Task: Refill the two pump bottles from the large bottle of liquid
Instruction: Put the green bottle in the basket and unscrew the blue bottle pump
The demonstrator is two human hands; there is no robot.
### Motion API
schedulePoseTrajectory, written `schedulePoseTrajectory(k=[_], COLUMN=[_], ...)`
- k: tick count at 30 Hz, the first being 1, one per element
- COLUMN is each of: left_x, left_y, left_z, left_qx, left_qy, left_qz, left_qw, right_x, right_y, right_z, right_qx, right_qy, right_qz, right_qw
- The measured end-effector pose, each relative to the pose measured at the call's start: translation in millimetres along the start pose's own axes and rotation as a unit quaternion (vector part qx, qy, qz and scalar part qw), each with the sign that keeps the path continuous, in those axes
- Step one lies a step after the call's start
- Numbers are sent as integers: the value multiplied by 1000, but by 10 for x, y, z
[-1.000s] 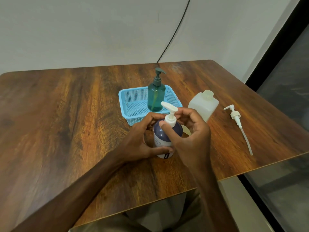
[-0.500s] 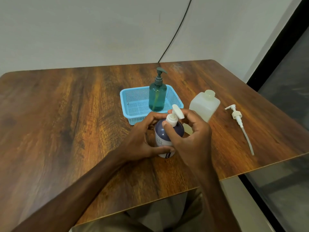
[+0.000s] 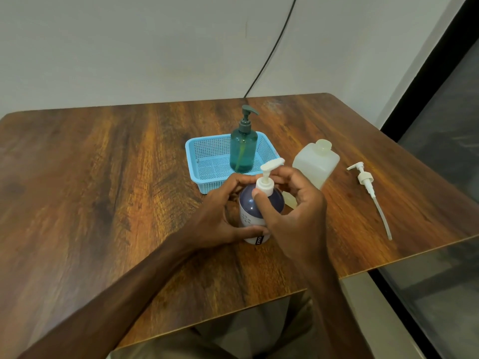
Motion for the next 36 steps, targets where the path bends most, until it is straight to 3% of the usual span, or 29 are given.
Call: schedulePoseTrajectory(k=[5,11,29,36], left_x=[-3,-11,-13,-11], left_y=[0,-5,0,1], left_z=[-15,24,40,-11], left_qx=[0,4,-2,1], left_qy=[6,5,13,12], left_qz=[6,1,8,-2], left_qw=[1000,1000,1000,1000], right_x=[16,2,2,-12], right_y=[14,-6,-46,-66], right_z=[-8,-15,12,0], right_qx=[-11,-22,-17,7], right_qy=[4,-1,5,2], right_qz=[-32,17,-37,-2], right_qw=[999,1000,999,1000])
Point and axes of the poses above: each hand's wrist, its own x-axis away from the middle knuckle, its own y-axis out of the palm, z = x × y, the point moved 2 cm from there along -x, towards the middle knuckle, and after that the axes turned 13 degrees about -x, right-handed, at the moved point
